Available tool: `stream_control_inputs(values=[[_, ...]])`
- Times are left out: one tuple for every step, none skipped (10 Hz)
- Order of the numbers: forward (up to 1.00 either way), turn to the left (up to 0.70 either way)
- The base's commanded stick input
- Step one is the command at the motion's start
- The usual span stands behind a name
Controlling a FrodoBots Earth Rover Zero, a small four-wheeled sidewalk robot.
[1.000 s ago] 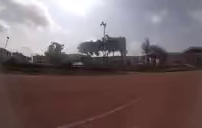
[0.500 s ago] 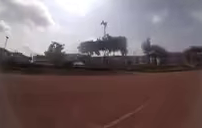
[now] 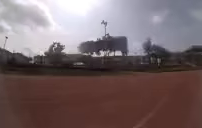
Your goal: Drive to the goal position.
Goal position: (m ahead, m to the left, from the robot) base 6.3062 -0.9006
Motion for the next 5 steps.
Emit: stream_control_inputs(values=[[0.70,0.00],[0.70,0.00],[0.70,0.00],[0.70,0.00],[0.70,0.00]])
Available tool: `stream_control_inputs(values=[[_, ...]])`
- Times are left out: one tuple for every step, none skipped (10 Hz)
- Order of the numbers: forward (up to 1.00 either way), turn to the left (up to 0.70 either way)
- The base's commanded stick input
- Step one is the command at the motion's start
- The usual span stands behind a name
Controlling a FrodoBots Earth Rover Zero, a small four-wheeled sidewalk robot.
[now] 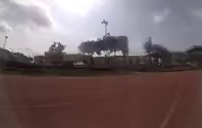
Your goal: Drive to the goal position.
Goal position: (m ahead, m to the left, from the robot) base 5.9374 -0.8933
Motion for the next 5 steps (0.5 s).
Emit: stream_control_inputs(values=[[0.70,0.00],[0.70,0.00],[0.70,0.00],[0.70,0.00],[0.70,0.00]])
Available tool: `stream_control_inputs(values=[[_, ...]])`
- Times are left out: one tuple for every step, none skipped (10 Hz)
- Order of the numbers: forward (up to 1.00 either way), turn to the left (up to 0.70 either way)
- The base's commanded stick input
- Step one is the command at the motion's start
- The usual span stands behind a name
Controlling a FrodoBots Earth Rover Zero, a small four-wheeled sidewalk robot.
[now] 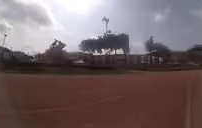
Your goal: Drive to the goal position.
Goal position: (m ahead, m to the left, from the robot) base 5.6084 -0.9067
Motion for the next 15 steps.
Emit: stream_control_inputs(values=[[0.70,0.00],[0.70,0.00],[0.70,0.00],[0.70,0.00],[0.70,0.00],[0.70,0.00],[0.70,0.00],[0.70,0.00],[0.70,0.00],[0.70,0.00],[0.70,0.00],[0.70,0.00],[0.70,0.00],[0.70,0.00],[0.70,0.00]])
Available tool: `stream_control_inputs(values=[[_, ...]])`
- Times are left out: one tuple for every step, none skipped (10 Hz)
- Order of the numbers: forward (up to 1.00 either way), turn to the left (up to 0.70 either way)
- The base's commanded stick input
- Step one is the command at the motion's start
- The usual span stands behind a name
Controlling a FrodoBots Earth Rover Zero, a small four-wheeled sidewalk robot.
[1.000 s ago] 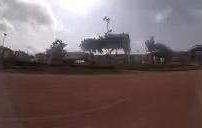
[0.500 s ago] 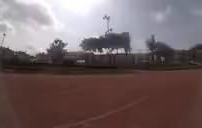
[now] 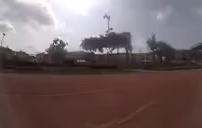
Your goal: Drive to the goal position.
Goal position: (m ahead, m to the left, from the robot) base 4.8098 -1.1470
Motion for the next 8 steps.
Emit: stream_control_inputs(values=[[0.70,0.00],[0.70,0.00],[0.70,0.00],[0.70,0.00],[0.70,0.00],[0.70,0.00],[0.70,0.00],[0.70,0.00]])
